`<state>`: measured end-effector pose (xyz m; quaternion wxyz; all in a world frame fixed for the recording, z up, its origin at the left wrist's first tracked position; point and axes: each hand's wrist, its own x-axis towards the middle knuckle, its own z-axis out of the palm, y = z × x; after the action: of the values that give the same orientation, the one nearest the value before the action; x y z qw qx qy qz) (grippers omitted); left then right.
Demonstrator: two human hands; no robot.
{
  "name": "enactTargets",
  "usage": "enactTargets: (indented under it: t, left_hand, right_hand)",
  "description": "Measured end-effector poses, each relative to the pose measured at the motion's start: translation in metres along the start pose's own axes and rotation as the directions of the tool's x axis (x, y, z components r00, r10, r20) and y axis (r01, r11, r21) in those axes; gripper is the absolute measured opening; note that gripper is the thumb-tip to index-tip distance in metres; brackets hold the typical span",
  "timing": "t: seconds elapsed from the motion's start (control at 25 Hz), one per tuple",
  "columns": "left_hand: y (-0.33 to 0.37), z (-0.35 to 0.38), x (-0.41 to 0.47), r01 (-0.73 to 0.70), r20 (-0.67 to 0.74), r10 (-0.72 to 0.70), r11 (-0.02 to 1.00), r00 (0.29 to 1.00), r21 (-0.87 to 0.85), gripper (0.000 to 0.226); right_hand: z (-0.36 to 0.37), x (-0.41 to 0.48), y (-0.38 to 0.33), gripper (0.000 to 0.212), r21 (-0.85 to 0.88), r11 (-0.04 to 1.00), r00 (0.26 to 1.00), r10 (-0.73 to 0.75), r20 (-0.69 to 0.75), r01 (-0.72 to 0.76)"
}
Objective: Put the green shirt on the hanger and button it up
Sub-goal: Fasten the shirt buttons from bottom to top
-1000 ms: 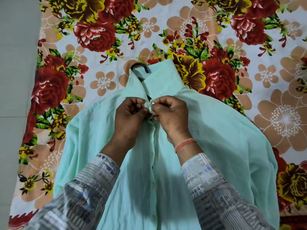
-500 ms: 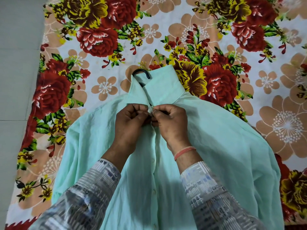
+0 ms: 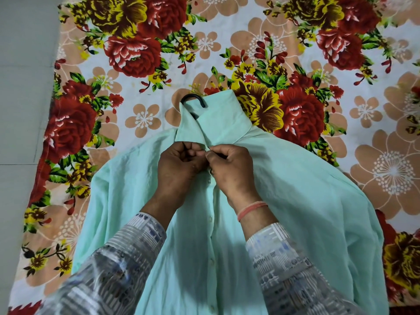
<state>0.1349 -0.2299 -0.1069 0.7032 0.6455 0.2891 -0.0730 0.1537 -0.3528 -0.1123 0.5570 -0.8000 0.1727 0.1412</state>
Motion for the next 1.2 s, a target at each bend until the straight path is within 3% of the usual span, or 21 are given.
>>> enactTargets:
  t: [0.2, 0.44, 0.6, 0.8, 0.92, 1.04, 1.2]
  left_hand:
    - [0.0, 0.0, -0.001, -0.038, 0.029, 0.037, 0.999, 0.999, 0.03, 0.036]
    - [-0.003, -0.001, 0.003, -0.052, 0.061, 0.051, 0.998, 0.997, 0.022, 0.022]
    - [-0.003, -0.001, 0.001, -0.062, 0.082, 0.064, 0.998, 0.995, -0.029, 0.024]
    - [-0.008, -0.001, 0.001, -0.081, 0.107, 0.082, 0.997, 0.991, -0.014, 0.031]
    - [-0.008, -0.005, 0.003, -0.078, 0.064, 0.077, 0.997, 0.995, 0.006, 0.028]
    - [-0.004, -0.01, -0.006, -0.065, 0.109, 0.071, 0.996, 0.992, -0.056, 0.031]
    - [0.003, -0.008, -0.043, -0.12, 0.156, 0.119, 0.993, 0.981, -0.002, 0.033]
  right_hand:
    - [0.001, 0.004, 0.004, 0.007, -0.016, 1.0, 0.998, -0.011, -0.062, 0.01]
    - [-0.006, 0.006, 0.007, 0.036, 0.169, 0.986, 0.998, 0.005, 0.068, -0.016]
    - [-0.015, 0.005, -0.007, 0.03, 0.278, 0.953, 0.985, 0.077, 0.156, -0.118]
    - [-0.011, 0.007, -0.012, 0.021, 0.308, 0.928, 0.978, 0.203, 0.051, -0.208]
    - [-0.002, 0.0, -0.009, 0.016, 0.342, 0.932, 0.983, 0.159, -0.095, -0.118]
    - [-0.006, -0.015, -0.002, 0.01, 0.406, 0.913, 0.971, 0.133, -0.2, -0.041]
    - [-0.026, -0.047, 0.013, 0.01, 0.215, 0.974, 0.961, -0.003, -0.276, 0.065]
